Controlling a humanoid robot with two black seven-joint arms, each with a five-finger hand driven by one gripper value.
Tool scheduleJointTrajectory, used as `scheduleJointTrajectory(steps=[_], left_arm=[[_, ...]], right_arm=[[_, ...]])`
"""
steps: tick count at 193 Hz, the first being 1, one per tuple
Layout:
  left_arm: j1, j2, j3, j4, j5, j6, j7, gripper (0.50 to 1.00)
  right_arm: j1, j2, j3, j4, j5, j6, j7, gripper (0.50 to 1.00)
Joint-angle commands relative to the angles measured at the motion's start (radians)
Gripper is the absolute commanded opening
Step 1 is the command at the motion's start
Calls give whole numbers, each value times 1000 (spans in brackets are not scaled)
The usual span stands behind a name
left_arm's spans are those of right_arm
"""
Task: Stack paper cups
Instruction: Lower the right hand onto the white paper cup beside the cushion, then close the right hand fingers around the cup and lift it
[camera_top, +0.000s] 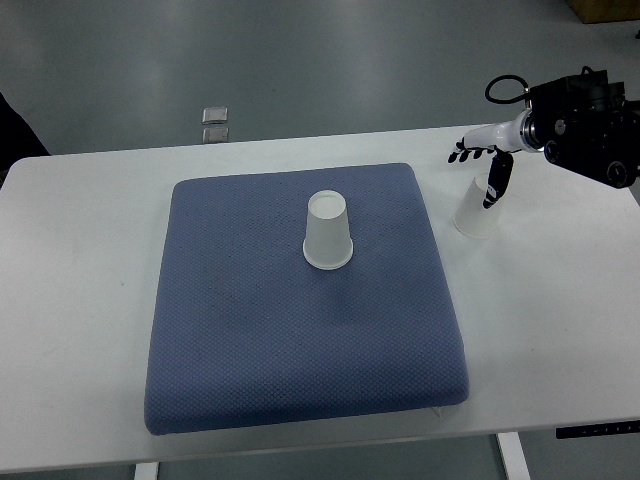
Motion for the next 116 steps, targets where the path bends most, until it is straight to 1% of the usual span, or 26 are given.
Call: scheduleJointTrajectory(steps=[1, 36, 50, 51, 56, 57, 59, 60, 67, 68, 69, 70, 71, 72, 73, 74, 75, 76, 77, 78, 79, 80, 82, 84, 101, 116], left_arm=[[0, 0, 0, -2, 0, 0, 0, 1000], [0, 0, 0, -2, 0, 0, 0, 1000], [0, 0, -1, 0, 0, 0, 0, 1000], [0, 0, -1, 0, 0, 0, 0, 1000], [0, 0, -1, 0, 0, 0, 0, 1000], [0, 0, 0, 0, 0, 0, 0, 1000], [0, 0, 0, 0, 0, 0, 0, 1000], [0, 0, 0, 0, 0, 0, 0, 1000], [1, 0, 0, 0, 0, 0, 0, 1000], [1, 0, 0, 0, 0, 0, 0, 1000], [1, 0, 0, 0, 0, 0, 0, 1000], [1, 0, 0, 0, 0, 0, 0, 1000], [1, 0, 0, 0, 0, 0, 0, 1000], [1, 0, 0, 0, 0, 0, 0, 1000], [1, 0, 0, 0, 0, 0, 0, 1000], [1, 0, 0, 0, 0, 0, 0, 1000], [1, 0, 0, 0, 0, 0, 0, 1000], [1, 0, -1, 0, 0, 0, 0, 1000], [1, 0, -1, 0, 0, 0, 0, 1000], [1, 0, 0, 0, 0, 0, 0, 1000], [1, 0, 0, 0, 0, 0, 0, 1000], [1, 0, 0, 0, 0, 0, 0, 1000], [1, 0, 0, 0, 0, 0, 0, 1000], [1, 0, 0, 0, 0, 0, 0, 1000], [1, 0, 0, 0, 0, 0, 0, 1000], [1, 0, -1, 0, 0, 0, 0, 1000]], right_arm=[[-36, 23, -5, -39, -1, -14, 0, 919], [-80, 52, -7, -88, -1, -41, 2, 913], [-88, 54, -7, -97, -1, -46, 2, 881], [-88, 54, -7, -97, -1, -46, 2, 870], [-88, 54, -7, -99, -1, -47, 2, 856], [-89, 55, -7, -99, -1, -47, 2, 844], [-89, 55, -7, -99, -1, -47, 2, 844], [-89, 55, -7, -99, -1, -49, 2, 830], [-89, 58, -8, -99, -1, -52, 3, 791], [-89, 60, -8, -100, -2, -53, 3, 772], [-89, 60, -8, -101, -2, -53, 3, 772], [-89, 60, -8, -99, -2, -55, 3, 752], [-89, 60, -8, -99, -2, -55, 3, 752], [-89, 61, -8, -99, -2, -57, 3, 732], [-89, 61, -8, -99, -2, -57, 3, 731], [-89, 61, -8, -100, -2, -57, 3, 707], [-89, 61, -8, -101, -2, -57, 3, 707], [-91, 61, -8, -99, -2, -58, 3, 685], [-91, 61, -8, -99, -2, -58, 3, 684], [-91, 61, -10, -99, -4, -57, 3, 666], [-91, 61, -10, -99, -4, -57, 3, 666], [-91, 61, -10, -100, -4, -58, 3, 650], [-91, 61, -10, -101, -6, -57, 3, 640], [-91, 61, -10, -101, -6, -57, 3, 639], [-95, 61, -8, -108, -30, -58, 3, 580], [-102, 61, -8, -117, -38, -58, 5, 564]])
